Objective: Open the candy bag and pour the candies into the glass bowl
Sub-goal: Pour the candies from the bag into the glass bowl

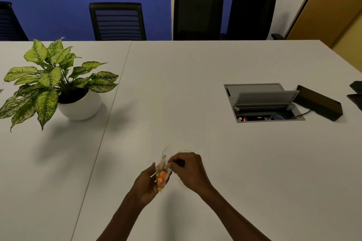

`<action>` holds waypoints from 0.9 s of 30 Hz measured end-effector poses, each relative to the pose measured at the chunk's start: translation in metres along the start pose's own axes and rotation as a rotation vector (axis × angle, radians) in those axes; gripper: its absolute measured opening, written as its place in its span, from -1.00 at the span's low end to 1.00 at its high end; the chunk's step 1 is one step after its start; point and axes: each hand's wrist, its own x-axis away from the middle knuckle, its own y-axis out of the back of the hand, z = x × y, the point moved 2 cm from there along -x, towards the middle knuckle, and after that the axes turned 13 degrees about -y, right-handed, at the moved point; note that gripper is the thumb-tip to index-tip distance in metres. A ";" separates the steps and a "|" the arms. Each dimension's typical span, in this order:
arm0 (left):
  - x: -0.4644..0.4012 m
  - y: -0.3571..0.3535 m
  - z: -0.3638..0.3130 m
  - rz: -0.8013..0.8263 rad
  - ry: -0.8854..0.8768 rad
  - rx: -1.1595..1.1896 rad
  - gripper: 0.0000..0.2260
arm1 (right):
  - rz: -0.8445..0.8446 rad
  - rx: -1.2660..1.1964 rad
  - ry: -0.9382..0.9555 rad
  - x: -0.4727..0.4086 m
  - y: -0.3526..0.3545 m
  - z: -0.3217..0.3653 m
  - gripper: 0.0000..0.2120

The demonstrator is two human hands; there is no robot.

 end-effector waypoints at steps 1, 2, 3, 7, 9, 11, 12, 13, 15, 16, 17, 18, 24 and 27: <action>-0.002 -0.002 -0.002 -0.009 -0.005 -0.008 -0.65 | -0.001 -0.016 -0.025 -0.002 0.002 -0.004 -0.95; -0.004 -0.002 -0.004 -0.023 -0.017 -0.041 -0.66 | -0.006 -0.033 -0.055 -0.003 0.003 -0.008 -0.96; -0.005 -0.002 -0.005 -0.037 -0.031 -0.083 -0.66 | -0.018 -0.049 -0.087 -0.005 0.004 -0.013 -0.96; -0.010 -0.001 -0.008 -0.083 -0.088 -0.173 -0.75 | -0.086 -0.109 -0.251 -0.015 0.007 -0.037 -0.94; -0.010 -0.001 -0.008 -0.087 -0.106 -0.196 -0.78 | -0.112 -0.159 -0.335 -0.020 0.006 -0.051 -0.95; -0.009 -0.004 -0.008 -0.090 -0.121 -0.230 -0.79 | -0.128 -0.204 -0.408 -0.024 0.006 -0.063 -0.95; -0.009 -0.005 -0.008 -0.099 -0.134 -0.257 -0.80 | -0.129 -0.223 -0.437 -0.026 0.005 -0.068 -0.95; -0.009 -0.007 -0.008 -0.108 -0.147 -0.284 -0.82 | -0.121 -0.242 -0.463 -0.028 0.005 -0.073 -0.95; -0.009 -0.010 -0.007 -0.108 -0.161 -0.320 -0.84 | -0.095 -0.274 -0.510 -0.032 0.003 -0.081 -0.95; -0.009 -0.012 -0.007 -0.106 -0.164 -0.336 -0.84 | -0.085 -0.281 -0.529 -0.034 0.003 -0.085 -0.94; -0.009 -0.014 -0.007 -0.107 -0.167 -0.353 -0.85 | -0.081 -0.282 -0.544 -0.035 0.002 -0.089 -0.94; -0.009 -0.015 -0.007 -0.111 -0.171 -0.366 -0.86 | -0.078 -0.279 -0.558 -0.037 0.001 -0.093 -0.93; -0.017 -0.018 -0.005 -0.161 -0.210 -0.408 -0.79 | -0.066 -0.270 -0.625 -0.045 -0.001 -0.113 -0.91; -0.020 -0.019 -0.003 -0.193 -0.245 -0.435 -0.79 | -0.060 -0.275 -0.637 -0.046 -0.001 -0.119 -0.91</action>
